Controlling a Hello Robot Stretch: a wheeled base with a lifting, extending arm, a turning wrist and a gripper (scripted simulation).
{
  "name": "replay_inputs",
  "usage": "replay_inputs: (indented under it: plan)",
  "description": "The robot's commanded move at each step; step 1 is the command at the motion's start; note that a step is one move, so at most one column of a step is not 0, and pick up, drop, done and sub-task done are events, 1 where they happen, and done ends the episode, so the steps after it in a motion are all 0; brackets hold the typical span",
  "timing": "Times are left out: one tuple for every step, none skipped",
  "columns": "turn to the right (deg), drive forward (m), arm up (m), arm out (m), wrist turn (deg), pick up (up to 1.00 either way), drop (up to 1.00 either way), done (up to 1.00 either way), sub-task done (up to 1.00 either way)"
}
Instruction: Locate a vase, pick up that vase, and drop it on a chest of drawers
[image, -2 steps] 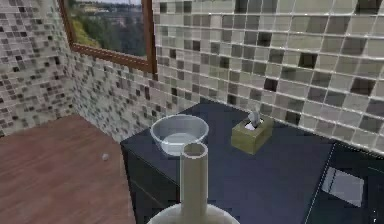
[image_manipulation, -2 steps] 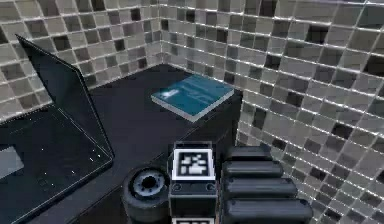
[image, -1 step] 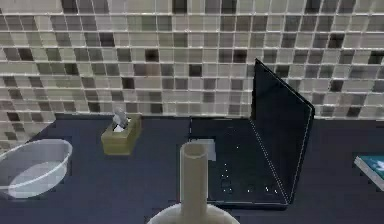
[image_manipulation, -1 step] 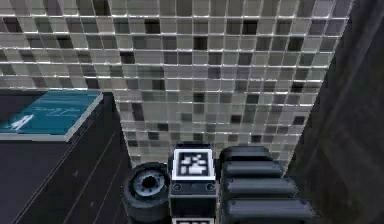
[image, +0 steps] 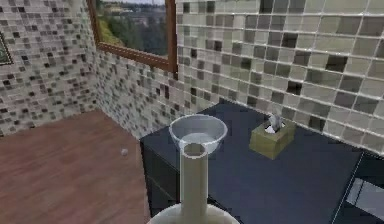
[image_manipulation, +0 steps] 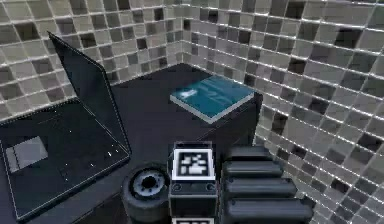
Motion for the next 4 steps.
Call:
replay_inputs:
  plan:
    - [-45.0,0.00,0.00,0.00,0.0,0.00,0.00,0.00,0.00]
    - [-45.0,0.00,0.00,0.00,0.0,0.00,0.00,0.00,0.00]
    - [-27.0,0.00,0.00,0.00,0.0,0.00,0.00,0.00,0.00]
    - [45.0,0.00,0.00,0.00,0.0,0.00,0.00,0.00,0.00]
